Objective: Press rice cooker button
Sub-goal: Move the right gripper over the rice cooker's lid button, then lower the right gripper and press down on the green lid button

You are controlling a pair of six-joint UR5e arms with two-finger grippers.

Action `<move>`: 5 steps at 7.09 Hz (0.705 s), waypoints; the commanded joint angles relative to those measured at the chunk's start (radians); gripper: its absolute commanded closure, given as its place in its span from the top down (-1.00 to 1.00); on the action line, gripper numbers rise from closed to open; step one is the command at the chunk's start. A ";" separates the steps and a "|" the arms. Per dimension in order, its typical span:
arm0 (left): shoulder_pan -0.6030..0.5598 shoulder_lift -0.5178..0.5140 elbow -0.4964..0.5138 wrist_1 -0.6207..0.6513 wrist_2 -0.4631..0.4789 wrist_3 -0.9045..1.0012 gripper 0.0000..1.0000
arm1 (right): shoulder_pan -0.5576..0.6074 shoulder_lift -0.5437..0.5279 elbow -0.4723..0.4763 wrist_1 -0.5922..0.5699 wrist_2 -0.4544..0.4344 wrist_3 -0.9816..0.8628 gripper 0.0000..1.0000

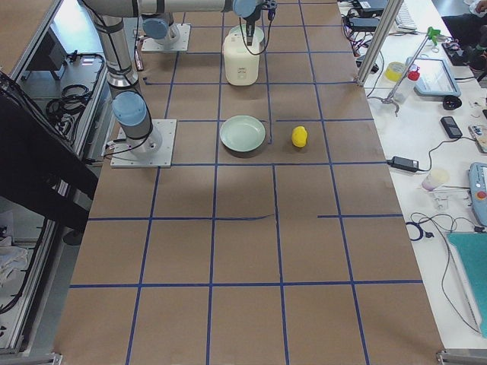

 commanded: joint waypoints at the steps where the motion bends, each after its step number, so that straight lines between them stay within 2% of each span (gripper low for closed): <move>1: 0.000 0.000 -0.001 0.000 0.000 -0.001 1.00 | 0.016 0.000 0.018 -0.056 0.027 0.015 -1.00; 5: 0.000 0.000 -0.001 0.000 0.000 0.001 1.00 | 0.051 0.011 0.041 -0.053 0.028 0.020 -1.00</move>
